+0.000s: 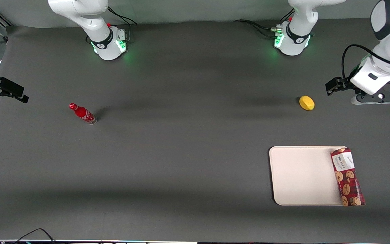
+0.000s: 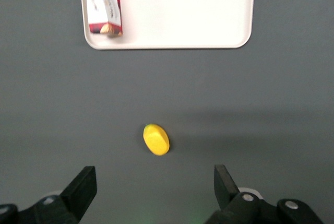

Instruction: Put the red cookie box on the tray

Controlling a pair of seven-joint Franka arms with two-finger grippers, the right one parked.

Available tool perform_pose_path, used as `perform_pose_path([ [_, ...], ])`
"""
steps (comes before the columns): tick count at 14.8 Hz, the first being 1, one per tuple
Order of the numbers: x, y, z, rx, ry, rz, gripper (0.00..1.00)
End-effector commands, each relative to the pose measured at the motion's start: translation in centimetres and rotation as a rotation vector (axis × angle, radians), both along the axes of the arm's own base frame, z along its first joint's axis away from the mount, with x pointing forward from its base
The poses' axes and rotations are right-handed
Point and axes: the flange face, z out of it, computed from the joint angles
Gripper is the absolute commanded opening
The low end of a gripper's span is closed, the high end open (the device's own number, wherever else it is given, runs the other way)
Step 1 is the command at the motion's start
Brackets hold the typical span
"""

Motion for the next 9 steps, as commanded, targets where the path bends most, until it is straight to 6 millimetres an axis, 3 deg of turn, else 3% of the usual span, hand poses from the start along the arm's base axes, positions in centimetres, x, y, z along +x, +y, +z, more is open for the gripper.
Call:
perform_pose_path([
  [1,3.8,-0.7,1.6,-0.011,-0.016,0.002,1.0],
  [3,5.0,-0.4,2.2,-0.012,-0.025,0.005,1.0],
  [9,5.4,-0.2,2.9,-0.006,-0.053,0.001,1.0],
])
